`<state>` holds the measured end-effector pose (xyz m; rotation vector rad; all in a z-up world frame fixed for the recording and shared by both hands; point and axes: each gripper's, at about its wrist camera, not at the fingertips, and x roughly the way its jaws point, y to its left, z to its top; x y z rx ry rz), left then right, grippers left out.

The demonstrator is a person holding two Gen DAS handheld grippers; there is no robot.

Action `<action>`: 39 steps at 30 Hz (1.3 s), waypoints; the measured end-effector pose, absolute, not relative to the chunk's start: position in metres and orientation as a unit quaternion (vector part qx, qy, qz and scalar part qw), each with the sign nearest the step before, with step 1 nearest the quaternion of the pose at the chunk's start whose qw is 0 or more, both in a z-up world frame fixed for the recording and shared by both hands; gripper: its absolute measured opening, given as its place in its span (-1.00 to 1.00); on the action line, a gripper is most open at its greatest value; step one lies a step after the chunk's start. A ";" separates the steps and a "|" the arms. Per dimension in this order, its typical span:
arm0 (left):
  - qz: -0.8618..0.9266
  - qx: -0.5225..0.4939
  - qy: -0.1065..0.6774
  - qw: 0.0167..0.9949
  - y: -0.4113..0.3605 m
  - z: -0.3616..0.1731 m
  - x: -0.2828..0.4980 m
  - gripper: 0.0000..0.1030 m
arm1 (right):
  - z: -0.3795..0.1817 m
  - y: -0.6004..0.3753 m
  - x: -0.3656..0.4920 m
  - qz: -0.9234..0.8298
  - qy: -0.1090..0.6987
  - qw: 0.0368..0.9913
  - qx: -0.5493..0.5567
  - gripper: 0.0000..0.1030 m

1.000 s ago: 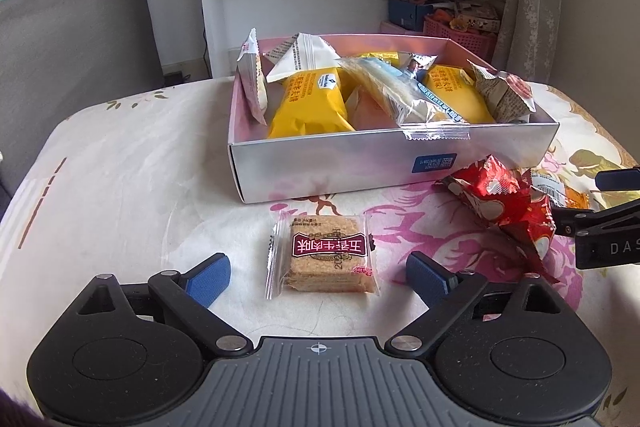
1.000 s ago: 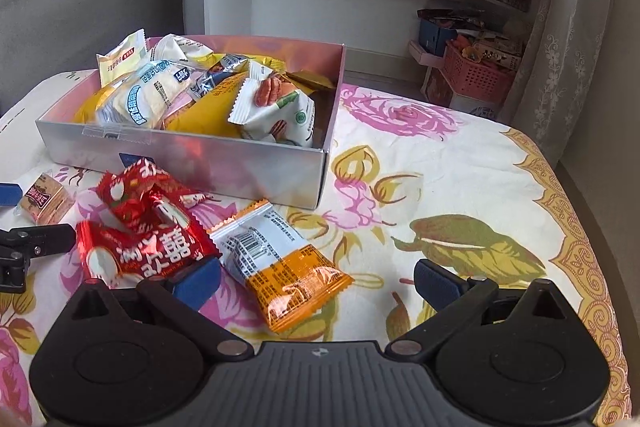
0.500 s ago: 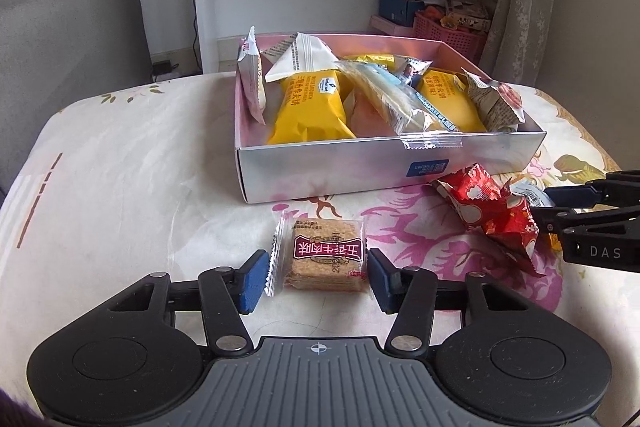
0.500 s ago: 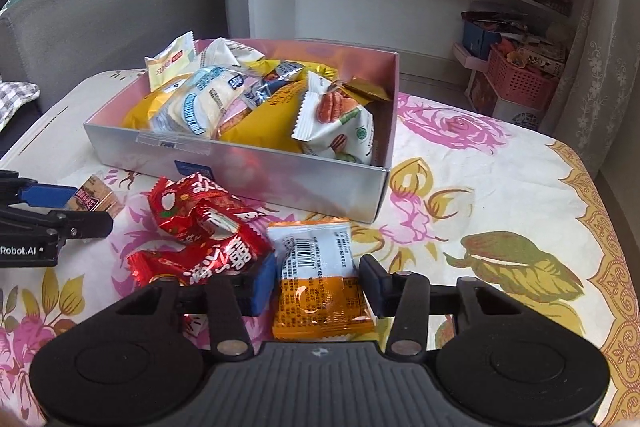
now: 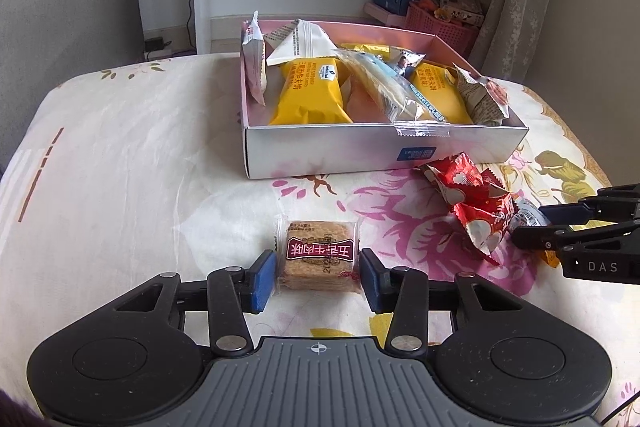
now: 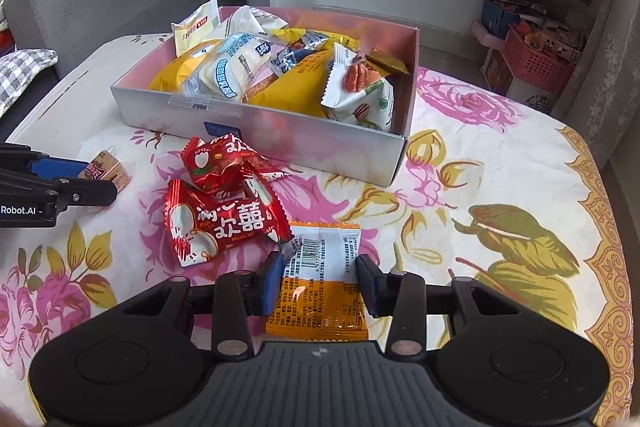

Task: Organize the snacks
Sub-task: 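Carry the biscuit packet and orange-white packet into the box and open both grippers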

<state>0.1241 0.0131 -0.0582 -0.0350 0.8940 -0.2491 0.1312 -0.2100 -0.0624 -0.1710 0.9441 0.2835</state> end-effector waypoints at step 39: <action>-0.121 -0.051 0.392 0.911 0.036 -0.013 0.116 -0.19 | -0.003 -0.232 0.119 0.121 0.460 0.869 0.135 -0.38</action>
